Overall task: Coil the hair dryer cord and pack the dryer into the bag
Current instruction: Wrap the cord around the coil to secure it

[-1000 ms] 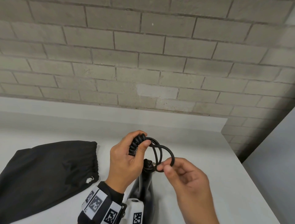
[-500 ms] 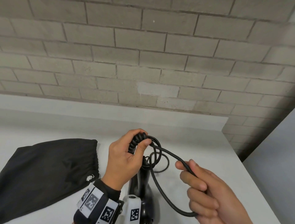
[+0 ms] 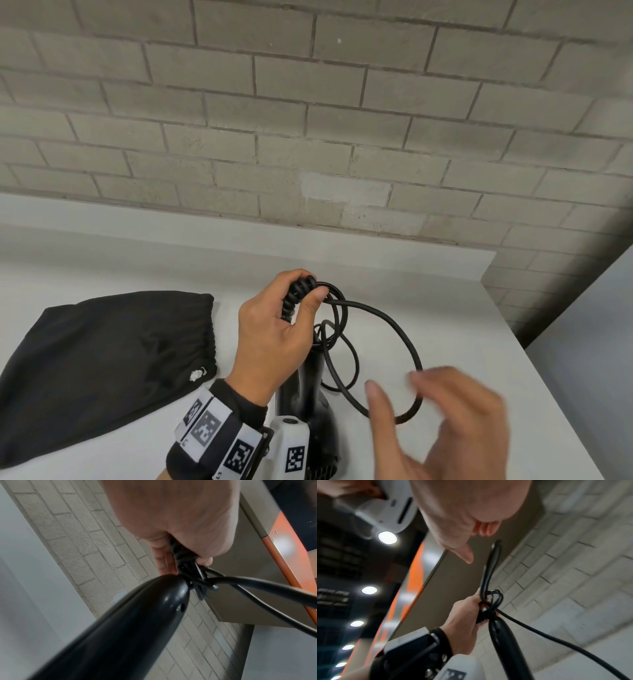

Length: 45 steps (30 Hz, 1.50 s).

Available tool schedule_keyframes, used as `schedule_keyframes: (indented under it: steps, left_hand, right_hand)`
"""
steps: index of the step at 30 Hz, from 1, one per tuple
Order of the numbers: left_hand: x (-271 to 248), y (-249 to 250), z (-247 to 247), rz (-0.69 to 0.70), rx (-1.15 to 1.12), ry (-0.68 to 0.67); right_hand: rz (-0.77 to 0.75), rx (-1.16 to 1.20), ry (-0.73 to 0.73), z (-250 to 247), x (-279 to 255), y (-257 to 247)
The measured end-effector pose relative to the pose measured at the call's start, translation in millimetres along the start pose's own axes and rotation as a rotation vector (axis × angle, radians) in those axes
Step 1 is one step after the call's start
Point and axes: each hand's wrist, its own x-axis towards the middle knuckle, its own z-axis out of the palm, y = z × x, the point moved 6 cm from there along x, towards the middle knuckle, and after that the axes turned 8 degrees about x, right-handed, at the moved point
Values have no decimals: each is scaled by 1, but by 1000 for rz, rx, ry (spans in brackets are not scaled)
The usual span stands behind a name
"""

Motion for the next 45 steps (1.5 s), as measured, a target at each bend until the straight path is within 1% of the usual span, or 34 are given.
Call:
schedule_keyframes:
  steps: [1, 2, 3, 6, 7, 8, 9, 11, 12, 14, 15, 16, 18, 19, 20, 21, 23, 24, 25, 27, 28, 29, 31, 32, 34, 36, 38, 41, 43, 45]
  left_hand:
    - [0, 1, 0, 2, 1, 1]
    - [0, 2, 1, 7, 4, 0]
    - [0, 3, 1, 8, 5, -2]
    - [-1, 5, 0, 2, -18, -5]
    - [-2, 5, 0, -2, -26, -4]
    - [-2, 5, -1, -11, -33, -2]
    - [-2, 3, -3, -24, -43, 1]
    - [0, -2, -6, -50, -60, 4]
    - [1, -5, -7, -63, -66, 3]
    - [3, -11, -9, -95, -87, 0]
    - [4, -12, -9, -105, -94, -1]
    - [5, -12, -8, -109, -96, -2]
    - [4, -10, -6, -109, -92, -10]
    - [4, -9, -4, -107, -93, -16]
    - [3, -8, -3, -106, -96, -21]
    - [2, -7, -2, -109, -100, -23]
    - [1, -8, -2, -122, -121, -19]
    - [1, -8, -2, -125, -131, -16]
    - [0, -9, -3, -127, -136, -14]
    - [0, -8, -3, -124, -130, -13]
    - [0, -7, -3, -120, -127, -14]
    - [0, -6, -2, -114, -125, -12]
    - [-1, -6, -3, -104, -118, -3]
    - [-1, -6, -4, -104, -116, 3]
    - [-1, -7, -5, -104, -112, 7]
    - [0, -9, -8, -99, -95, 17]
    - [-1, -11, -10, -108, -94, 22]
    - [-3, -12, -9, -134, -145, 1]
    - [-4, -12, -6, -152, -186, -17]
    - [-3, -12, -3, -165, -206, -16]
  right_hand:
    - [-47, 23, -90, 9, -4, -9]
    - [-27, 48, -179, 18, -9, -10]
    - [35, 49, -262, 29, -14, -7]
    - [258, -192, -560, 54, -21, 14]
    - [291, -268, -651, 58, -22, 20]
    - [285, -310, -789, 59, -28, 26]
    - [254, -353, -875, 59, -31, 29]
    - [257, -410, -924, 58, -31, 37]
    - [200, -419, -924, 53, -37, 41]
    - [-48, -504, -894, 46, -55, 45]
    - [-131, -560, -910, 43, -63, 50]
    - [-159, -626, -948, 40, -70, 54]
    - [-163, -742, -993, 30, -84, 63]
    - [-133, -776, -1022, 25, -88, 68]
    - [-63, -798, -1065, 24, -93, 77]
    - [36, -771, -1117, 26, -92, 82]
    - [207, -555, -1188, 31, -85, 88]
    - [294, -449, -1156, 34, -74, 80]
    - [376, -338, -1079, 39, -62, 70]
    - [518, -86, -818, 43, -44, 53]
    - [584, 7, -736, 46, -41, 49]
    - [635, 95, -650, 50, -38, 48]
    - [701, 205, -557, 60, -34, 50]
    - [698, 221, -539, 64, -34, 50]
    - [630, 258, -553, 67, -34, 50]
    - [558, 309, -639, 66, -39, 49]
    - [554, 349, -708, 59, -46, 51]
    - [593, 436, -675, 43, -46, 60]
    - [571, 492, -651, 35, -43, 65]
    - [519, 509, -683, 29, -40, 63]
